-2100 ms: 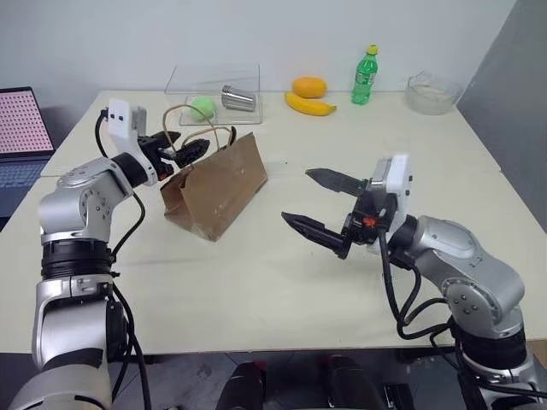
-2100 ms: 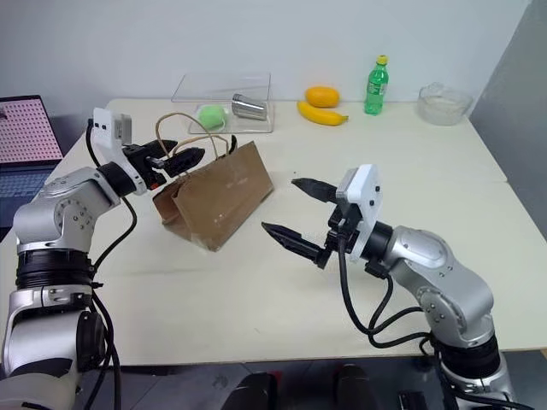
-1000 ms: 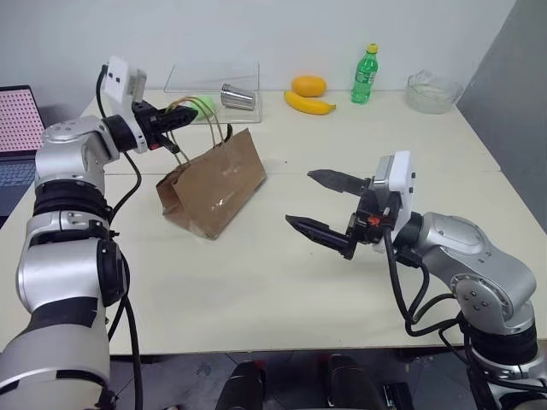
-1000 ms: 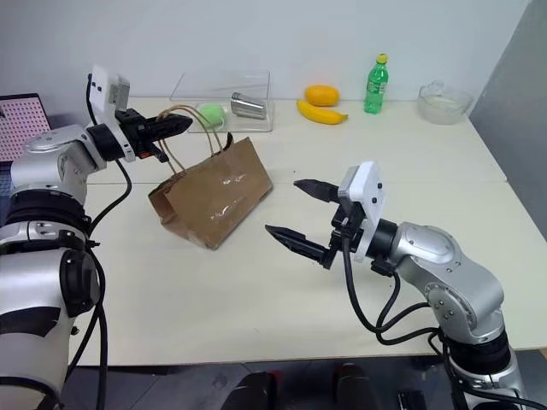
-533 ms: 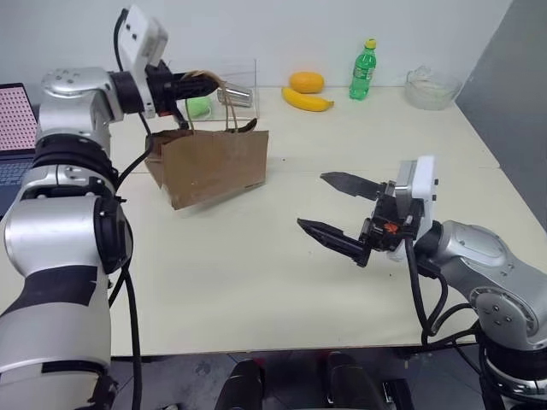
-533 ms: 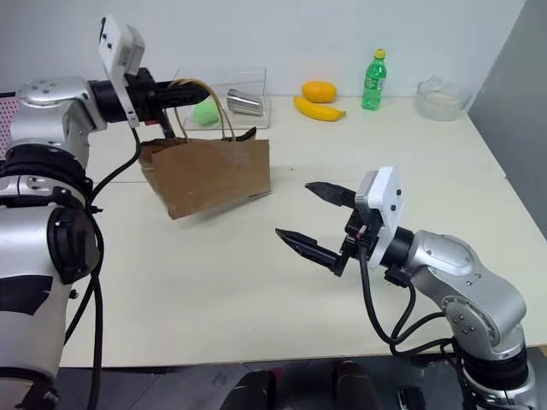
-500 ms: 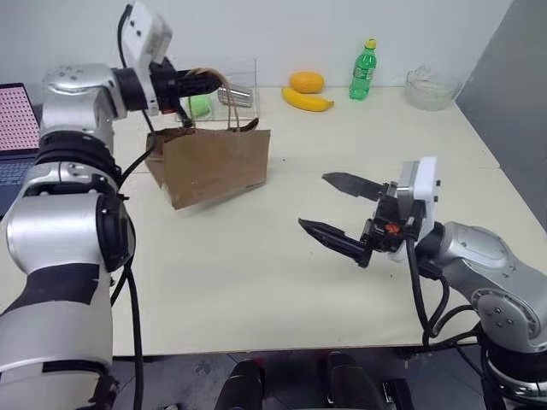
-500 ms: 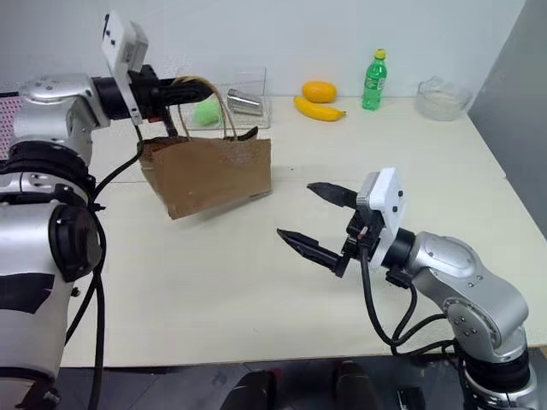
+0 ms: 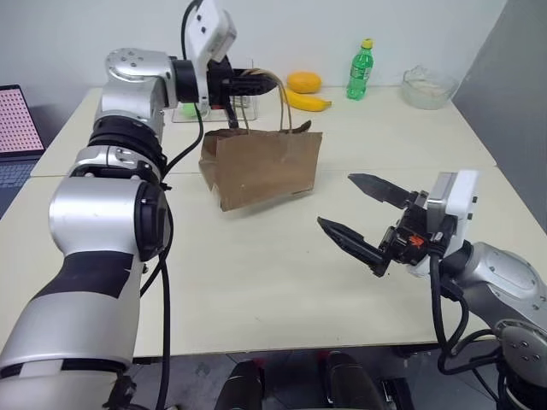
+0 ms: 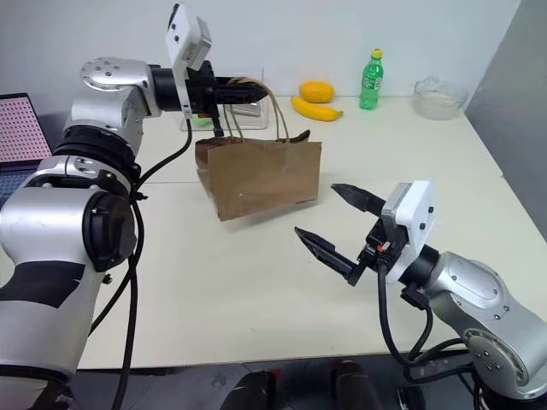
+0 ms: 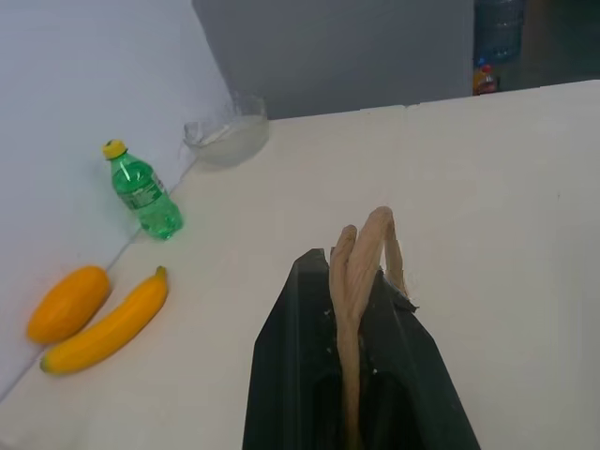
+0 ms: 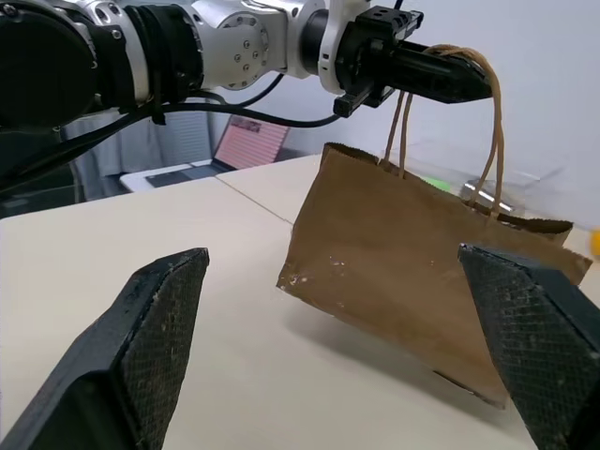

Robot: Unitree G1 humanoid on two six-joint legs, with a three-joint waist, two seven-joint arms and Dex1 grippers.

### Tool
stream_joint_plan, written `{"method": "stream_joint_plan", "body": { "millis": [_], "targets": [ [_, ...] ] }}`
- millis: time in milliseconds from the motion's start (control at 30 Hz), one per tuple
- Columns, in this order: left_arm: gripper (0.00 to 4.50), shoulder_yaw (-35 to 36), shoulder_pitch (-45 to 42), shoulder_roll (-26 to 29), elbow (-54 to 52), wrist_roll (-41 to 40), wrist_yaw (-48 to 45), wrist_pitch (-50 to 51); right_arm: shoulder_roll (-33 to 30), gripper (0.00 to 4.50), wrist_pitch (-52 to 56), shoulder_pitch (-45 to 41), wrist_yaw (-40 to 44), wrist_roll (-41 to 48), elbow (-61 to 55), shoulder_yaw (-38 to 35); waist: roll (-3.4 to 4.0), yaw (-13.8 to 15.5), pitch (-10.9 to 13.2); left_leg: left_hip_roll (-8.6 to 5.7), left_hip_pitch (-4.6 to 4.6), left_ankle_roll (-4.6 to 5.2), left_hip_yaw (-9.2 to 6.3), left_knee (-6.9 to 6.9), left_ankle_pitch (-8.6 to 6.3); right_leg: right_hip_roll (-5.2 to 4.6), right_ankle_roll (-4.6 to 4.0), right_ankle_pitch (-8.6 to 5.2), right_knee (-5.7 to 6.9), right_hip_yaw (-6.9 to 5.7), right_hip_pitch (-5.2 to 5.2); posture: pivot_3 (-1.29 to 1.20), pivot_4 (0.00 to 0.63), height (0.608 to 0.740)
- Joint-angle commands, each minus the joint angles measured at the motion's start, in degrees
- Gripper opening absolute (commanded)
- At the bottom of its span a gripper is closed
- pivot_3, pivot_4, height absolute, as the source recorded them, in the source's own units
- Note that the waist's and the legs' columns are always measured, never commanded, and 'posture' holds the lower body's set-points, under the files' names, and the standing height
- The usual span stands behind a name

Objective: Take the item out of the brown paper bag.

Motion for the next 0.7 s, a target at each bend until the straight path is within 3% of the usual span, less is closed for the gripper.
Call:
{"method": "stream_joint_plan", "body": {
  "millis": [33,467,700],
  "targets": [
    [0.02,-1.7,-2.5,-1.4,-0.9,3.3,4.6,-8.4,-0.9,4.50,-0.9,1.4,-2.3,1.4,-4.2,-2.2,0.00,0.1,0.0,0.00,0.00,0.00,0.00,0.00,0.00,0.00,0.00,0.00,0.01,0.00,0.00,0.00,0.150,0.740],
    [0.02,-7.0,0.4,-3.8,0.1,13.4,20.5,-28.0,-3.5,4.50,-2.3,4.0,-7.7,3.6,-7.1,-4.0,-0.04,0.1,0.0,-0.05,-0.01,0.01,0.02,0.16,-0.01,-0.02,0.01,0.01,0.02,0.04,0.06,0.00,0.150,0.740],
    [0.02,-6.6,0.2,-4.4,0.5,13.9,24.6,-30.9,-4.7,4.50,-2.7,4.0,-9.1,5.0,-6.9,-4.1,-0.05,0.1,0.0,-0.06,-0.03,0.03,0.01,0.23,-0.01,-0.02,0.02,0.01,0.03,0.04,0.09,0.00,0.150,0.740]
  ]
}}
